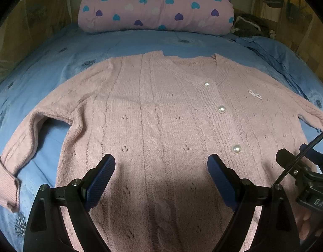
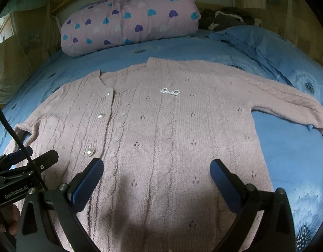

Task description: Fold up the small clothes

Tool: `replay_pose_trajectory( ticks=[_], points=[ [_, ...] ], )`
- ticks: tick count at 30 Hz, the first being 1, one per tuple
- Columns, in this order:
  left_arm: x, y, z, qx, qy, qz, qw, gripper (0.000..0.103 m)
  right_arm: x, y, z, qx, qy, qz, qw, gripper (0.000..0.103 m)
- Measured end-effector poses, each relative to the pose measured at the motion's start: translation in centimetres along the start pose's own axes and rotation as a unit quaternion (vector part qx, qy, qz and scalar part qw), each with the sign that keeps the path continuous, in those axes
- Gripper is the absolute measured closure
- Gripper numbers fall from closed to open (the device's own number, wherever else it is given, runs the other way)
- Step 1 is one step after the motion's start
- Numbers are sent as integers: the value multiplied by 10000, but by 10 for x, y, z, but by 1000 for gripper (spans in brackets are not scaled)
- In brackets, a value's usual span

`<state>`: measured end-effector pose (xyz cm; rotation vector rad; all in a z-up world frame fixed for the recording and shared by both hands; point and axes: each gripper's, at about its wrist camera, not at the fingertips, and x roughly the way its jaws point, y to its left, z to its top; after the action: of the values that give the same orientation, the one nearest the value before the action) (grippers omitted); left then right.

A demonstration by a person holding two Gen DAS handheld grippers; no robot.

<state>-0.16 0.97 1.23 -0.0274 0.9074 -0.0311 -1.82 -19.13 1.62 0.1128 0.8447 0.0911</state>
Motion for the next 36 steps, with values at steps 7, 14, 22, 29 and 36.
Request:
replay_pose_trajectory(
  ticks=[7,14,22,29,36],
  points=[
    [0,0,0,-9,41,-47,10000,17,1,0,0,29,-11,13,10000,0],
    [2,-1,2,-7,112,-136,9998,17,1,-3,0,99,17,22,9999,0],
    [4,3,5,-104,174,-237,9995,17,2,-14,1,304,64,-54,9995,0],
    [2,7,9,-152,163,-266,9994,17,-7,-30,12,484,139,-104,9987,0],
    [2,10,11,-192,196,-259,9993,17,-22,-80,34,769,187,-445,9959,0]
  ],
)
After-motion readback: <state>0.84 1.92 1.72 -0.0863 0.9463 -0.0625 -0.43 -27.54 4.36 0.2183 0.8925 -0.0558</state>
